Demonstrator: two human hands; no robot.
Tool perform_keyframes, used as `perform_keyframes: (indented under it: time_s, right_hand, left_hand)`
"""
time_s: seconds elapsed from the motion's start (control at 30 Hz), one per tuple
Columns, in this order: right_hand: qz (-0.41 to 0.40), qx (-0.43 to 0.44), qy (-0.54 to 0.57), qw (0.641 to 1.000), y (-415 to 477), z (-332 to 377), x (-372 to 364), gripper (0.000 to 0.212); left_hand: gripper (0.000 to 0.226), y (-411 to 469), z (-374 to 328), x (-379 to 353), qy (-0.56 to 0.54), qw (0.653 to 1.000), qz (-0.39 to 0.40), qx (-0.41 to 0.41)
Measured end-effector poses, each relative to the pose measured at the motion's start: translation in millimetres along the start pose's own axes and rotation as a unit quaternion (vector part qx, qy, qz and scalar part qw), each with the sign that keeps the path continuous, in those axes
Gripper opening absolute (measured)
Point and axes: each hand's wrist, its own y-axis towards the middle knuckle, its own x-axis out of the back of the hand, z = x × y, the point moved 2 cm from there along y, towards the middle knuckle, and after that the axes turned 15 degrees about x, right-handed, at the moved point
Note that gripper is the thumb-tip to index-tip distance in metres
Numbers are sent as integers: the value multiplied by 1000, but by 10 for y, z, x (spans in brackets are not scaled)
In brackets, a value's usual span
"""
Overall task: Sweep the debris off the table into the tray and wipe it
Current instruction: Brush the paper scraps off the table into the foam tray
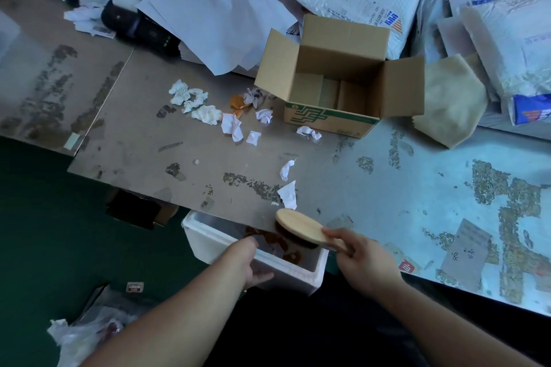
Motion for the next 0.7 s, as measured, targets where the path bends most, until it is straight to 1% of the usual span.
perform_keyframes:
  time_s: [0.07,0.13,0.23,0.4,0.5,0.63,0.7]
  right_hand:
    - [-40,-8,29,999,86,26,74,45]
    - [-86,-15,45,995,191,40,164,47]
    - [-122,-25,37,991,347,46,260,49]
    - [-86,-23,15,996,398,75,202,47]
    - [-32,7,-18,999,319,118,56,47]
    - [37,41,-47,997,227,195,-63,45]
    - [28,53,-49,997,229,246,-27,46]
  left_hand:
    - [30,7,-1,4,8,1000,1,-6]
    - [29,10,-4,10,14,1000,2,-4]
    - [25,25,-5,31,22,1000,2,-1]
    - [31,81,-29,85,16,1000,5,0]
    - [36,80,-37,104,15,1000,8,-7]
    - [32,120,-40,109,16,1000,14,-20]
    - [26,132,-31,111,17,1000,14,-16]
